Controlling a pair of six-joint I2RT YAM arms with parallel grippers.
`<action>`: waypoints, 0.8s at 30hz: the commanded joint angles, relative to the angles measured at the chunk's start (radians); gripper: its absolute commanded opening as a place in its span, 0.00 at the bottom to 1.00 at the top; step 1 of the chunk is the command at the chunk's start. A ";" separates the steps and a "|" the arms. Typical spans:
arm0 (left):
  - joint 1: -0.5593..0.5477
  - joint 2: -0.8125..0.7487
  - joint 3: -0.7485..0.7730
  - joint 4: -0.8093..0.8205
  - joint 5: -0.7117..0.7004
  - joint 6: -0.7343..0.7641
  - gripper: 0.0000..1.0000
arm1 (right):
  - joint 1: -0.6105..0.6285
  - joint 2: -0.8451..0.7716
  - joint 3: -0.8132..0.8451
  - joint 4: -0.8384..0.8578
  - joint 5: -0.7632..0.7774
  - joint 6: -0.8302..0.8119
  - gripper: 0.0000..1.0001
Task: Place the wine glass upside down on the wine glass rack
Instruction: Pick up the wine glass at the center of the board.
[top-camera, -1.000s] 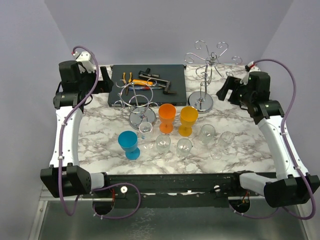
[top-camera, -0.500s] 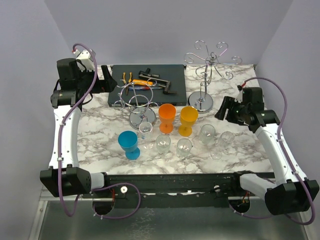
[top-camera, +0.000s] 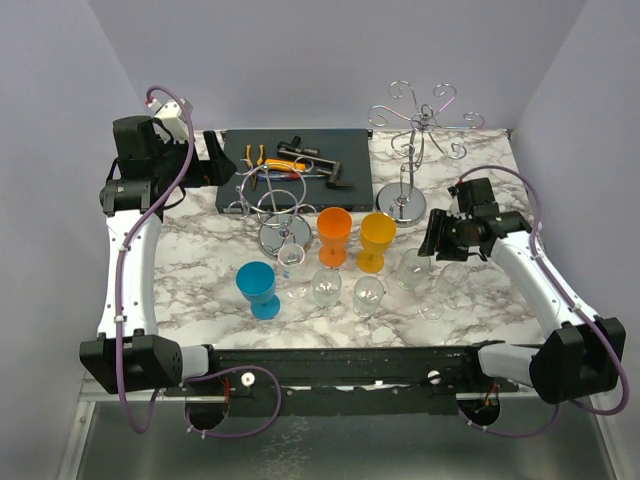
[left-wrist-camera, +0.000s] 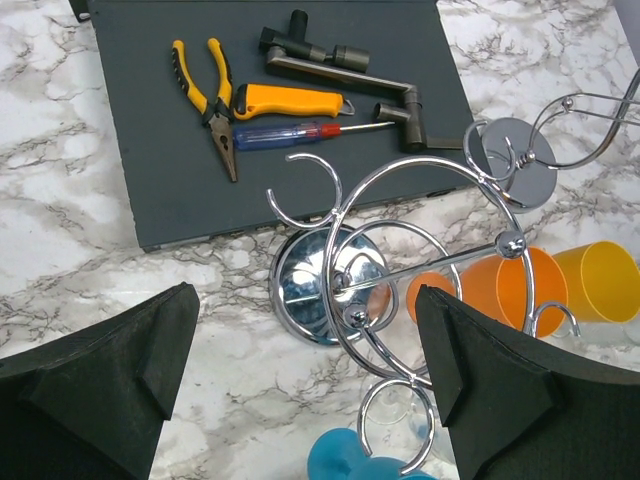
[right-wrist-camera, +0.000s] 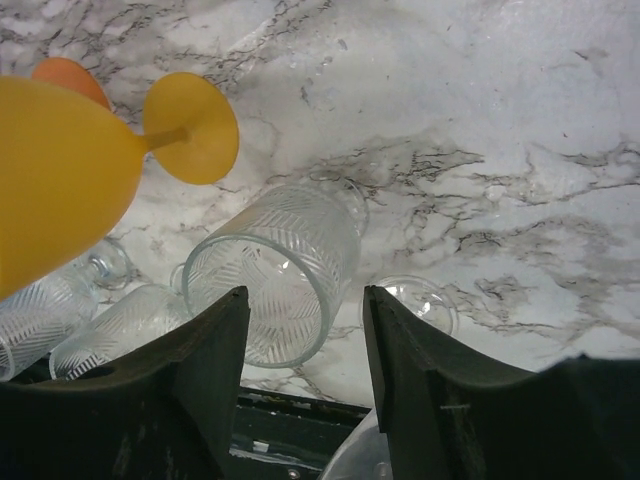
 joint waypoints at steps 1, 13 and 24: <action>0.003 0.006 0.037 -0.011 0.035 -0.010 0.99 | 0.007 0.037 0.047 -0.050 0.083 0.000 0.54; 0.003 0.034 0.056 -0.010 0.062 -0.017 0.99 | 0.034 0.124 0.048 -0.029 0.097 -0.023 0.50; 0.003 0.035 0.065 -0.011 0.077 -0.023 0.99 | 0.109 0.207 0.022 0.022 0.194 0.014 0.42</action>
